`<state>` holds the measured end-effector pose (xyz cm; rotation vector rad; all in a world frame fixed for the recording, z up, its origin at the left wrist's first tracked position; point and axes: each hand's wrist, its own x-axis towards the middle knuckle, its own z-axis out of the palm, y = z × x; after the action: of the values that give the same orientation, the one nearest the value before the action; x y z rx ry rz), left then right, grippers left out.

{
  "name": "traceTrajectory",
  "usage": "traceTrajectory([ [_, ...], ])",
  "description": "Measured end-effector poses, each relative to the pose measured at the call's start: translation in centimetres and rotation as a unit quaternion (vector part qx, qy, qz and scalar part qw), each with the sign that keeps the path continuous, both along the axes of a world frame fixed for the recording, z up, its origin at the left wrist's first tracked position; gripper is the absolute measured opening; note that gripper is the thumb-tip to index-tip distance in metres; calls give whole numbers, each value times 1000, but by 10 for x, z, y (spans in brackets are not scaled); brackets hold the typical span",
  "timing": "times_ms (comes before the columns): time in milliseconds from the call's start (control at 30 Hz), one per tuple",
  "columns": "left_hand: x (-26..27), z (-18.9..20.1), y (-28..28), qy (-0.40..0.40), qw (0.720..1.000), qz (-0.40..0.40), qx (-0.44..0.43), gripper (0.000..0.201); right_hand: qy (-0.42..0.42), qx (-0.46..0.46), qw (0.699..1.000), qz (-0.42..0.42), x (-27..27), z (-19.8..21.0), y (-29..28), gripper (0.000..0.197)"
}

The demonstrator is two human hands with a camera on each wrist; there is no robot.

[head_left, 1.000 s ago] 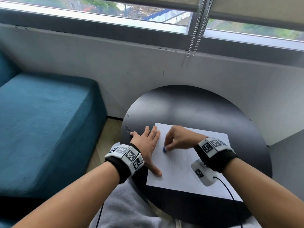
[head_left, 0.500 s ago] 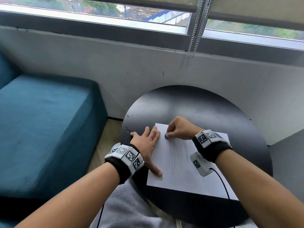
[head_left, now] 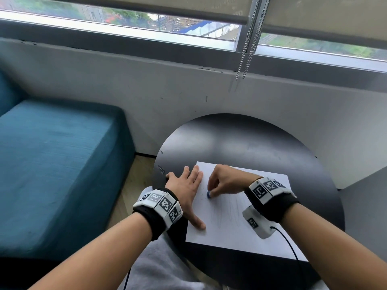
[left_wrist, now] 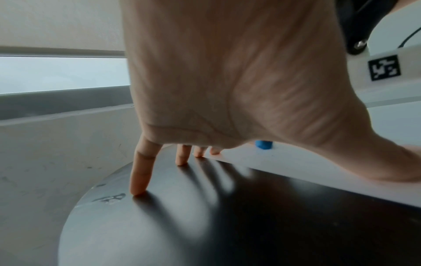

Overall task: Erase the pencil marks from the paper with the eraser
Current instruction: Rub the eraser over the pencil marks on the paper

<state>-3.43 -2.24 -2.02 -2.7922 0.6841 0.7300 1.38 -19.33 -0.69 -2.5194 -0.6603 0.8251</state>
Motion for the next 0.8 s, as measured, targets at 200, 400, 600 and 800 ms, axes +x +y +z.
traceTrajectory([
  [200,0,-1,0,-6,1000,0,-7,151,-97,13,991,-94,14,-4,-4,8],
  [400,1,-4,3,0,1000,-3,-19,148,29,-60,997,27,-5,8,3,8],
  [600,2,-4,2,3,1000,-5,-12,148,-3,-10,1000,16,-20,1,-2,8],
  [800,2,-4,2,-2,1000,-3,-9,148,-53,22,998,-26,-19,-3,-4,7],
])
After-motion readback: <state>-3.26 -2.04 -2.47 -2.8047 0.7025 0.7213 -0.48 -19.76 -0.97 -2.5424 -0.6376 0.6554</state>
